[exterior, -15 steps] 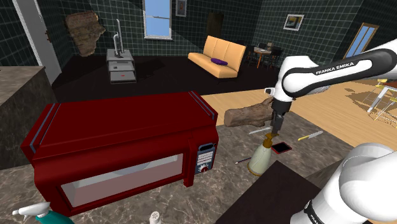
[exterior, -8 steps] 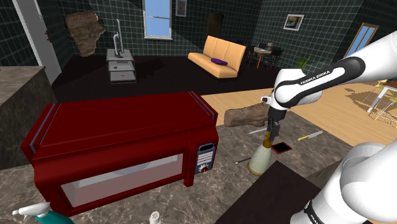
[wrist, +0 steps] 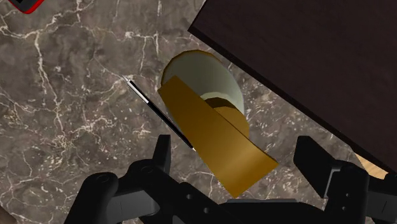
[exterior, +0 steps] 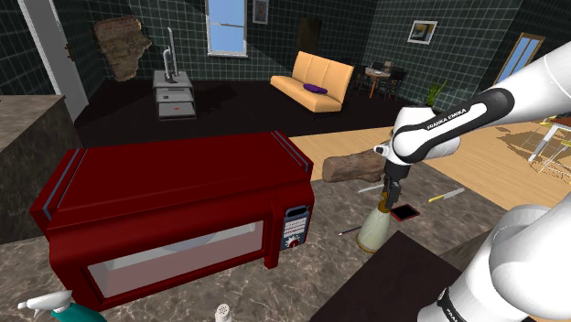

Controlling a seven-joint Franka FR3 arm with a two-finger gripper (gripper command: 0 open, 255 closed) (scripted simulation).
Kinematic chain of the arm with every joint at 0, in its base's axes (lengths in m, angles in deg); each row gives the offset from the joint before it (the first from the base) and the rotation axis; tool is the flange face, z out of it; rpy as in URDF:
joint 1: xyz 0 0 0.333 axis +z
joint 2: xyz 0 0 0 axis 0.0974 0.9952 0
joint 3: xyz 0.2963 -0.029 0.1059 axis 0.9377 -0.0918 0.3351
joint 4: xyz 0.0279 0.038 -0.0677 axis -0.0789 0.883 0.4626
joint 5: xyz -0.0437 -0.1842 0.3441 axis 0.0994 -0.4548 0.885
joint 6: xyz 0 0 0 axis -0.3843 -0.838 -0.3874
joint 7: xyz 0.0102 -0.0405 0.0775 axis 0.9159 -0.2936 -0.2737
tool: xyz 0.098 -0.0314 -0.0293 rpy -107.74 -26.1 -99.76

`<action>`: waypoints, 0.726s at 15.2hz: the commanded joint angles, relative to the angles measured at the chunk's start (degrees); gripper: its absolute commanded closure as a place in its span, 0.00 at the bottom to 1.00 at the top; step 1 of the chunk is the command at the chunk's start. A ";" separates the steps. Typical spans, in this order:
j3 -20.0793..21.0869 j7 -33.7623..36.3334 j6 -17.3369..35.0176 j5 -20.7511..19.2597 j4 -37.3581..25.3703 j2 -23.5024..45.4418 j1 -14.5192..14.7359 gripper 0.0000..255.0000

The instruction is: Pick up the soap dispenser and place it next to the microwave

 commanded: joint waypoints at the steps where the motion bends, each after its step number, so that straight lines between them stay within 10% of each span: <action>1: -0.03 -0.02 0.09 0.01 0.03 0.05 0.00 0.00; 3: -0.03 -0.02 0.09 0.01 0.03 0.05 0.00 0.00; 4: -0.03 -0.03 0.09 0.01 0.03 0.06 0.00 1.00; 11: -0.04 -0.05 0.09 -0.01 0.03 0.05 -0.02 1.00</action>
